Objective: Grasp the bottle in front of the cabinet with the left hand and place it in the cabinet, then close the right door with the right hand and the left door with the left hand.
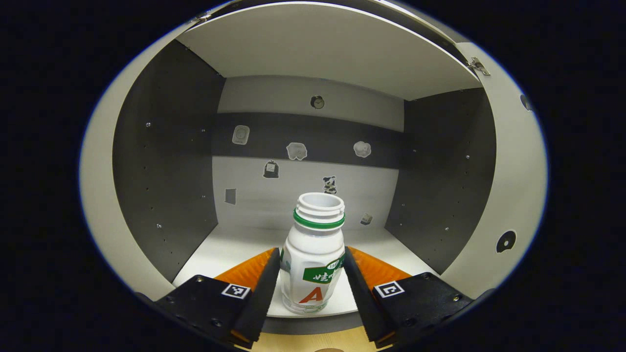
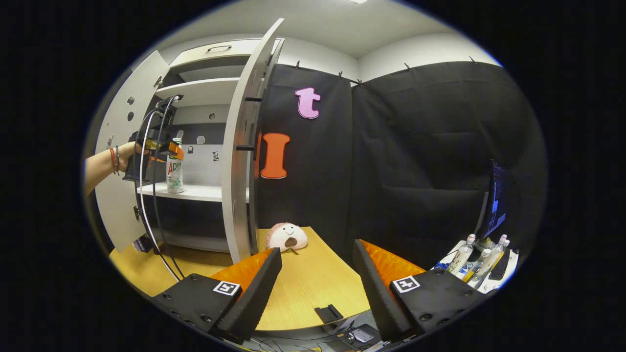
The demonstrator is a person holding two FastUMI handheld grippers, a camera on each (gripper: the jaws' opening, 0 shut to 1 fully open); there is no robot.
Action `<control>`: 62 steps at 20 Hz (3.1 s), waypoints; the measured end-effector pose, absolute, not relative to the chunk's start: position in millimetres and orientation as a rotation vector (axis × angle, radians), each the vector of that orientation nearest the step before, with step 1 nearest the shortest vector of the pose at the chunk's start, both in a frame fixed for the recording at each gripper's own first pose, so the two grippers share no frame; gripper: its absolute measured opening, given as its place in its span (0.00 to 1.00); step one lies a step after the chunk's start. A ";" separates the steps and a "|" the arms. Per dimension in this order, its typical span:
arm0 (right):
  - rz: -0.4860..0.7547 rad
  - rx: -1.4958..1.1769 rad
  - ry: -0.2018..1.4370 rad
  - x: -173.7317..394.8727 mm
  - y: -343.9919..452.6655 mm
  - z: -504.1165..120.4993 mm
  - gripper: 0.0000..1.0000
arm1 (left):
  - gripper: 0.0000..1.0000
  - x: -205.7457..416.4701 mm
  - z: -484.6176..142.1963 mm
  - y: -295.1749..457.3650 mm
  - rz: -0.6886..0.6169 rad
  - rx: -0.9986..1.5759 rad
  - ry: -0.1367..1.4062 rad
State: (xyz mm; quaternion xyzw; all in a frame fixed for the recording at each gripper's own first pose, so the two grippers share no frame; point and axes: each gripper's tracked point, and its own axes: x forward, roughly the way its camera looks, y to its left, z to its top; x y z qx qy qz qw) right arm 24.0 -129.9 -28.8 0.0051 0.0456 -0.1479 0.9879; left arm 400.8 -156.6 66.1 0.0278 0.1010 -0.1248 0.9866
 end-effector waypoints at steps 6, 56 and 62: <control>-0.290 0.010 0.099 27.2 -127.6 -30.9 0.92 | 0.81 406.1 67.1 -153.2 -0.228 0.067 0.189; -0.048 0.000 0.065 174.3 -108.5 1.4 0.97 | 0.94 -18.2 143.4 144.1 0.170 0.034 -0.102; -0.024 -0.006 0.068 169.7 -96.3 -0.8 0.96 | 0.95 -17.5 140.3 147.0 0.170 0.021 -0.091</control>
